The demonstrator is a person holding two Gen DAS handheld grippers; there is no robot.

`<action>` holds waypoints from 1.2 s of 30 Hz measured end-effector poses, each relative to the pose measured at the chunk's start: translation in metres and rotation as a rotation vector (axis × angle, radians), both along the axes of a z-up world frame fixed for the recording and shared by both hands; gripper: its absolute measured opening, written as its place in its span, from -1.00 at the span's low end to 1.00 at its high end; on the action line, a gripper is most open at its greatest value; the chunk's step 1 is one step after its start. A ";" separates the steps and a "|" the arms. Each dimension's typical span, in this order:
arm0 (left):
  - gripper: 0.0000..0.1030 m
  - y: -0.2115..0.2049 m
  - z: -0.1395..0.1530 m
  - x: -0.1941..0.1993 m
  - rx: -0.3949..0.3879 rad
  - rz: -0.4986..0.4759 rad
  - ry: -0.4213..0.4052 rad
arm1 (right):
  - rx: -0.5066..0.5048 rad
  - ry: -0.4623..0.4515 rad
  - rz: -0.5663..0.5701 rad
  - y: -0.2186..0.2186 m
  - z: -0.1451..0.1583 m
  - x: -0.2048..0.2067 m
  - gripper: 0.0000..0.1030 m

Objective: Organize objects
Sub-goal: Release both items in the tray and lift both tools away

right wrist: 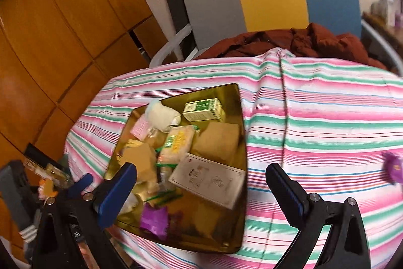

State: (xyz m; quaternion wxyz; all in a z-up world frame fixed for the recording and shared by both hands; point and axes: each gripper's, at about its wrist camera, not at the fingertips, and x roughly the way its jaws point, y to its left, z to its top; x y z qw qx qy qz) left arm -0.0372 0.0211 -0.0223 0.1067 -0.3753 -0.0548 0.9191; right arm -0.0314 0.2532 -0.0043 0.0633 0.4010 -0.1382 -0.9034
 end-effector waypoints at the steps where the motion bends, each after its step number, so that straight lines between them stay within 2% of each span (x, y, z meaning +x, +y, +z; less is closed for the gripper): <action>1: 0.63 0.002 0.001 0.002 -0.011 -0.001 0.004 | 0.026 0.010 0.001 -0.003 0.001 0.003 1.00; 6: 0.63 0.007 0.005 0.009 -0.032 -0.004 0.021 | 0.130 0.065 0.002 -0.016 0.004 0.019 1.00; 11: 0.63 0.010 0.010 0.014 -0.056 -0.002 0.039 | 0.192 0.095 0.002 -0.023 0.006 0.029 0.99; 22: 0.63 0.019 0.014 0.022 -0.084 -0.031 0.057 | 0.225 0.088 -0.017 -0.017 0.000 0.046 0.99; 36: 0.63 0.042 0.012 0.026 -0.133 -0.096 0.059 | 0.221 0.055 -0.097 0.022 -0.012 0.056 1.00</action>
